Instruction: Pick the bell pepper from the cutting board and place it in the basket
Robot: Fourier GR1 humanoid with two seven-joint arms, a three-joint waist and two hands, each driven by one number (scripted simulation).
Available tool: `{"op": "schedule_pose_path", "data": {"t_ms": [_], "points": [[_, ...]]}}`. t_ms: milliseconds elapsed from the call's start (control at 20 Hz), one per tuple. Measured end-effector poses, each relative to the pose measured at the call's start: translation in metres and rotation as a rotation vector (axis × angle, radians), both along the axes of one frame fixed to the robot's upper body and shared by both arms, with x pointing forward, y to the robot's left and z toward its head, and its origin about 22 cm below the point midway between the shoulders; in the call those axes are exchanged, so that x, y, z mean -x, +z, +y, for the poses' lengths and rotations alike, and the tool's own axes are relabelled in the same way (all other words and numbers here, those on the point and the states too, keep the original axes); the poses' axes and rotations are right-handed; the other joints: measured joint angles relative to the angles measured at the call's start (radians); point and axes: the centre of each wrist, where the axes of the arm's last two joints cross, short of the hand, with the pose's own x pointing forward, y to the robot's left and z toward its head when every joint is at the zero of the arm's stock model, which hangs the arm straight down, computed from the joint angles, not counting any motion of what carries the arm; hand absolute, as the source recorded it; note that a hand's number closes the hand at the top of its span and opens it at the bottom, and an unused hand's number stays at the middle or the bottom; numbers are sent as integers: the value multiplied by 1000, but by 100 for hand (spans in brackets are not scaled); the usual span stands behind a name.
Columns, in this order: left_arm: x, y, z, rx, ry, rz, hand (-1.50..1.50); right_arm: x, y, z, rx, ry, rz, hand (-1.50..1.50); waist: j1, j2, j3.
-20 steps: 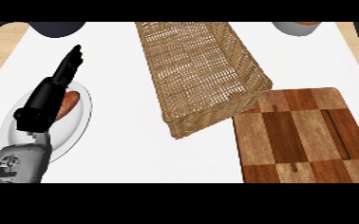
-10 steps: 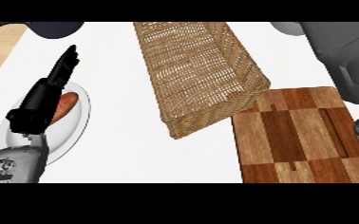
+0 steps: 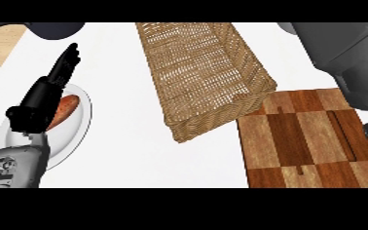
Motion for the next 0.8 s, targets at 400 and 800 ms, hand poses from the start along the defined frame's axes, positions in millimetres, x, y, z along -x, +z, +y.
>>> {"op": "schedule_pose_path", "data": {"t_ms": [400, 800], "points": [[3, -6, 0, -3, -1, 0, 0, -4, -4, -3, -27, 48, 121, -150, 2, 0, 0], [-1, -3, -5, -5, -3, 2, 0, -10, -7, -17, -406, -41, 220, -150, 3, 1, 0]]}}
